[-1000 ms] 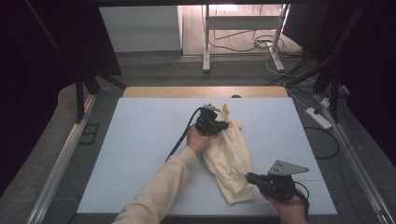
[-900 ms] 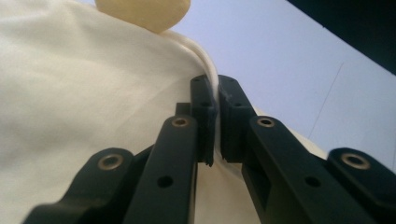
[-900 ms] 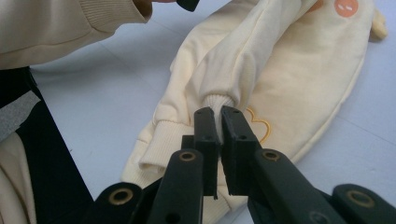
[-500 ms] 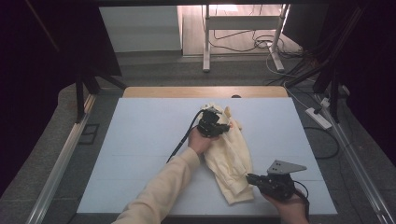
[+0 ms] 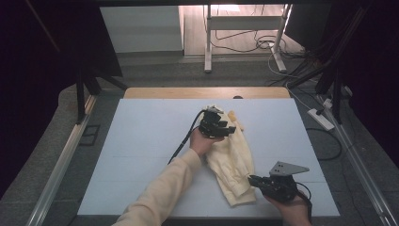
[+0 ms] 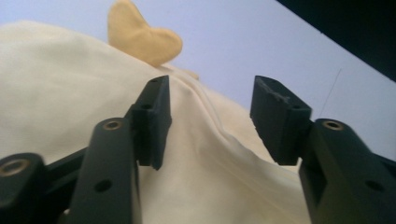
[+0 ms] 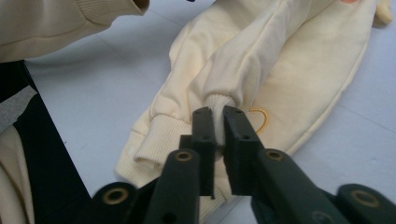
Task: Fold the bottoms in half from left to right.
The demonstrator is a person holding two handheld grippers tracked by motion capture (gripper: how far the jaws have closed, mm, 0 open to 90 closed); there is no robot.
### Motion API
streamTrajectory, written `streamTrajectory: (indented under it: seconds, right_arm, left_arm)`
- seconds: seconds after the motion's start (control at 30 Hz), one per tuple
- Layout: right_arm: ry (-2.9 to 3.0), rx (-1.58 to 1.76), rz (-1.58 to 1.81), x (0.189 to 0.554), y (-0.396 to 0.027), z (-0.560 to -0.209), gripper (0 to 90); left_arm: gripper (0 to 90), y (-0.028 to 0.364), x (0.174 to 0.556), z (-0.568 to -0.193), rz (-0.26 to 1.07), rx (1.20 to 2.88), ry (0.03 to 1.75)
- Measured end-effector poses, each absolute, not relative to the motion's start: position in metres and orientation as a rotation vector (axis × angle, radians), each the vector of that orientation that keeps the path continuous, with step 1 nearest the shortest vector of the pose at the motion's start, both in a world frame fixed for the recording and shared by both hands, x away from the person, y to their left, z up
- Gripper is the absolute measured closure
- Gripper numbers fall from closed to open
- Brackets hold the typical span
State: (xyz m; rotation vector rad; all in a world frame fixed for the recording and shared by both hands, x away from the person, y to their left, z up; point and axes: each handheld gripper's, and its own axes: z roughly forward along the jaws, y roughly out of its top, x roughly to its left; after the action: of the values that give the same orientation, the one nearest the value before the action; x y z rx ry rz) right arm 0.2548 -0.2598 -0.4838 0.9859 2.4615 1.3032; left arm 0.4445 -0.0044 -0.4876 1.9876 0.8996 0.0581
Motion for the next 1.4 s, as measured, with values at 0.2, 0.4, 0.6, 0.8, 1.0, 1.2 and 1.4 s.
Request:
streamTrajectory:
  seconds: [0.2, 0.4, 0.6, 0.8, 1.0, 1.2, 1.4]
  right_arm:
    - [2.391, 0.984, 1.301, 0.255, -0.259, -0.48, 42.6]
    - [2.362, 0.986, 1.286, 0.259, -0.261, -0.48, 42.5]
    - [2.364, 0.937, 1.263, 0.264, -0.261, -0.479, 42.6]
    - [2.39, 0.899, 1.267, 0.267, -0.259, -0.48, 42.6]
    - [2.435, 0.871, 1.261, 0.269, -0.255, -0.482, 42.6]
    - [2.467, 0.832, 1.27, 0.267, -0.249, -0.483, 42.7]
    - [2.498, 0.806, 1.27, 0.265, -0.247, -0.484, 42.6]
  left_arm:
    - [42.6, 0.009, 0.436, -0.475, 0.11, 1.99, 0.855]
    - [41.6, 0.024, 0.423, -0.466, 0.134, 1.993, 0.821]
    - [40.6, 0.036, 0.414, -0.462, 0.147, 1.997, 0.81]
    - [40.2, 0.047, 0.403, -0.461, 0.166, 2.005, 0.804]
    - [39.6, 0.06, 0.388, -0.457, 0.187, 2.004, 0.794]
    - [39.1, 0.073, 0.377, -0.455, 0.206, 2.001, 0.803]
    - [37.8, 0.086, 0.367, -0.458, 0.207, 2.014, 0.815]
